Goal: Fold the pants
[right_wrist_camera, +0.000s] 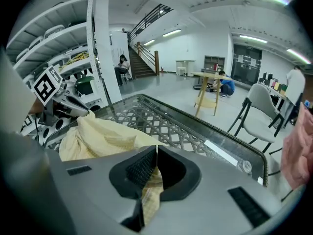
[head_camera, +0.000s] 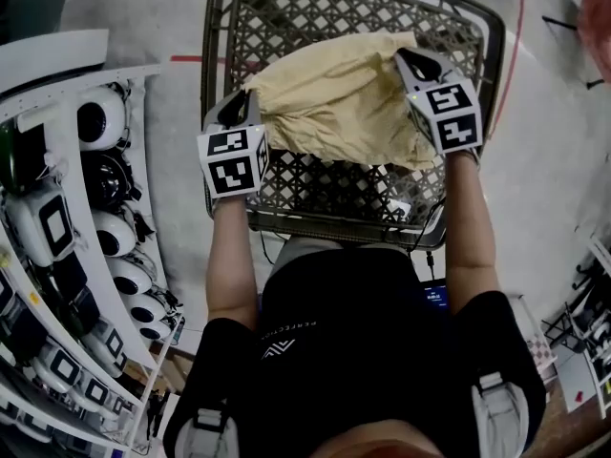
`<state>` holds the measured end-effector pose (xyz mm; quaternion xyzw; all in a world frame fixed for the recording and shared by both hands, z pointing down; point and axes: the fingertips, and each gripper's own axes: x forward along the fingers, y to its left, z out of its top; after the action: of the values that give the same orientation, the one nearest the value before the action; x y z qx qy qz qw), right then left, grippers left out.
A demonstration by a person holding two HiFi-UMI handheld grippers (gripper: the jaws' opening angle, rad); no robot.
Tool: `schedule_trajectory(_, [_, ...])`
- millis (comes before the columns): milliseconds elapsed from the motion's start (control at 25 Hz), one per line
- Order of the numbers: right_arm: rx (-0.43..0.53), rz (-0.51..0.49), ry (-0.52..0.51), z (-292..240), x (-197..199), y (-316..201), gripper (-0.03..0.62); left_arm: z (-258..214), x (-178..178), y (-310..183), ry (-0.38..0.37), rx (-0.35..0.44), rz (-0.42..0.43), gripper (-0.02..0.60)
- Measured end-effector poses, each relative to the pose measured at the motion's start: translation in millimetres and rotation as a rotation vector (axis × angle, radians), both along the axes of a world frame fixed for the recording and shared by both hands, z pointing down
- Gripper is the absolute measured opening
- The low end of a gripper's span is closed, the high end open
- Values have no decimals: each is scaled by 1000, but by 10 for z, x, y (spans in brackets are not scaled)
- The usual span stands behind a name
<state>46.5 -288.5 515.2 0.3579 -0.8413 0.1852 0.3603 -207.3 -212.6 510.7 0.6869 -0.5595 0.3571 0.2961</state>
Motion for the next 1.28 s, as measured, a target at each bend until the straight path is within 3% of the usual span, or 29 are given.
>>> schedule_trajectory(240, [41, 38, -5, -3, 11, -96, 40, 0, -21, -66, -8, 24, -9, 39])
schedule_trajectory(640, [100, 96, -24, -191, 36, -118, 40, -142, -68, -109, -21, 88, -20, 118])
schedule_trajectory(840, [123, 115, -32, -299, 50, -47, 41, -237, -79, -56, -30, 110, -20, 111])
schedule_trajectory(1080, [235, 220, -13, -552, 256, -38, 41, -384, -118, 39, -25, 147, -32, 77])
schedule_trajectory(1280, [243, 211, -26, -662, 256, 144, 40, -470, -114, 189, -15, 160, -24, 65])
